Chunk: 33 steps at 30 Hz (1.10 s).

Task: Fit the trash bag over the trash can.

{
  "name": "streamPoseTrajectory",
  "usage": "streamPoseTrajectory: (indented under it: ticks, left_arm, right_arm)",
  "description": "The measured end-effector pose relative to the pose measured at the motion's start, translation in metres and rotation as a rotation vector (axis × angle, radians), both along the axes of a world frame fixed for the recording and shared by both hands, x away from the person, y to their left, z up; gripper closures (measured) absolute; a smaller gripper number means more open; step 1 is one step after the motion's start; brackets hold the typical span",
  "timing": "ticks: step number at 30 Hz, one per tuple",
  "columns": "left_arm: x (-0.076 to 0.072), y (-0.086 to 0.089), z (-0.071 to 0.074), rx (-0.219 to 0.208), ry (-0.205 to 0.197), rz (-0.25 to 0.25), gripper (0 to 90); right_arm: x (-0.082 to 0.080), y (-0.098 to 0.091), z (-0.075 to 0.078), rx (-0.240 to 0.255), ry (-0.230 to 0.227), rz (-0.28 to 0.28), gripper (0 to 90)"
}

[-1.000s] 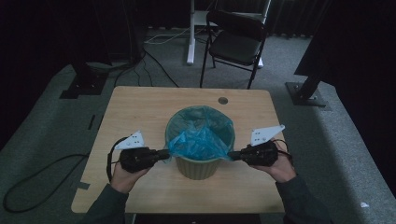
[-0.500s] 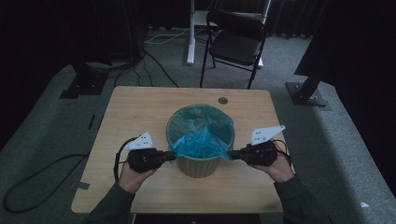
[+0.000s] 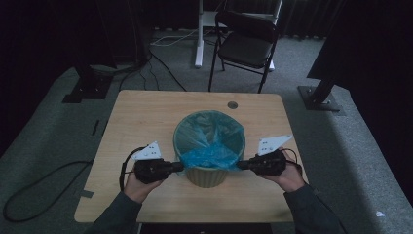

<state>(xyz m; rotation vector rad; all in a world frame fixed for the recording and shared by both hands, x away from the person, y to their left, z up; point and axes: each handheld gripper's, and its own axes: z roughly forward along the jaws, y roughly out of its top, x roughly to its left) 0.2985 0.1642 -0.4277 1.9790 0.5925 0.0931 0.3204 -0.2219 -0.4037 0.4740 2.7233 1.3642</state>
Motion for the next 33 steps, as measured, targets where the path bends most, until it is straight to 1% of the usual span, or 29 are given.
streamPoseTrajectory:
  ticks: [2, 5, 7, 8, 9, 10, 11, 12, 13, 17, 19, 22, 25, 26, 28, 29, 30, 31, 32, 33]
  left_arm:
    - [0.002, 0.001, -0.001, 0.007, 0.0, 0.007, 88.4]
    - [0.002, 0.001, -0.001, 0.006, 0.003, 0.007, 88.5]
    - [-0.002, -0.005, -0.001, 0.013, -0.001, -0.01, 88.5]
    - [-0.002, -0.005, -0.001, 0.013, -0.001, -0.01, 88.4]
    - [-0.004, -0.01, -0.001, 0.013, -0.006, -0.038, 88.4]
    - [-0.005, -0.013, -0.001, 0.014, -0.012, -0.054, 88.4]
    - [-0.005, -0.013, -0.001, 0.014, -0.012, -0.054, 88.4]
    - [-0.006, -0.016, -0.002, 0.034, -0.017, -0.054, 88.4]
    - [-0.006, -0.015, -0.002, 0.04, -0.012, -0.054, 88.4]
    - [-0.003, -0.011, -0.007, 0.038, 0.009, -0.043, 88.5]
    - [-0.003, -0.01, -0.008, 0.051, 0.006, -0.035, 88.6]
    - [-0.003, -0.008, -0.008, 0.054, 0.008, -0.027, 88.6]
    - [-0.004, -0.011, -0.009, 0.068, 0.008, -0.028, 88.6]
    - [-0.004, -0.014, -0.01, 0.079, 0.006, -0.035, 88.5]
    - [-0.005, -0.02, -0.011, 0.089, 0.007, -0.051, 88.6]
    - [-0.006, -0.022, -0.012, 0.101, 0.004, -0.053, 88.6]
    - [-0.006, -0.024, -0.013, 0.121, -0.001, -0.052, 88.5]
    - [-0.005, -0.023, -0.013, 0.129, 0.004, -0.051, 88.6]
    - [-0.004, -0.022, -0.016, 0.134, 0.014, -0.044, 88.6]
    - [-0.003, -0.021, -0.017, 0.136, 0.018, -0.038, 88.6]
  right_arm:
    - [0.001, -0.001, 0.0, 0.004, 0.0, -0.008, 90.0]
    - [0.002, -0.002, 0.0, 0.004, 0.003, -0.016, 90.0]
    - [-0.001, 0.0, 0.0, 0.005, 0.003, -0.003, 90.0]
    - [-0.001, 0.0, 0.0, 0.005, 0.003, -0.003, 90.0]
    - [-0.004, 0.005, 0.0, -0.002, -0.006, 0.019, 90.0]
    - [-0.005, 0.007, 0.001, -0.014, -0.014, 0.023, 90.0]
    - [-0.005, 0.009, 0.001, -0.021, -0.015, 0.025, 90.0]
    - [-0.004, 0.01, 0.0, -0.025, -0.011, 0.029, 90.0]
    - [-0.002, 0.009, -0.001, -0.031, -0.01, 0.027, 90.0]
    - [0.001, 0.004, -0.004, -0.047, -0.005, -0.006, 90.0]
    - [0.002, 0.0, -0.004, -0.051, -0.013, -0.025, 90.0]
    - [0.003, -0.002, -0.004, -0.052, -0.012, -0.039, 90.0]
    - [0.001, 0.0, -0.006, -0.055, -0.006, -0.029, 90.0]
    - [-0.002, 0.006, -0.007, -0.063, -0.007, -0.008, 90.0]
    - [-0.003, 0.008, -0.007, -0.064, -0.009, -0.001, 90.0]
    - [-0.004, 0.012, -0.007, -0.074, -0.014, 0.007, 90.0]
    - [-0.003, 0.013, -0.007, -0.083, -0.018, 0.009, 90.0]
    - [-0.003, 0.014, -0.007, -0.098, -0.018, 0.01, 90.0]
    - [-0.001, 0.012, -0.007, -0.12, -0.029, -0.009, 90.0]
    - [-0.001, 0.012, -0.007, -0.12, -0.029, -0.009, 90.0]
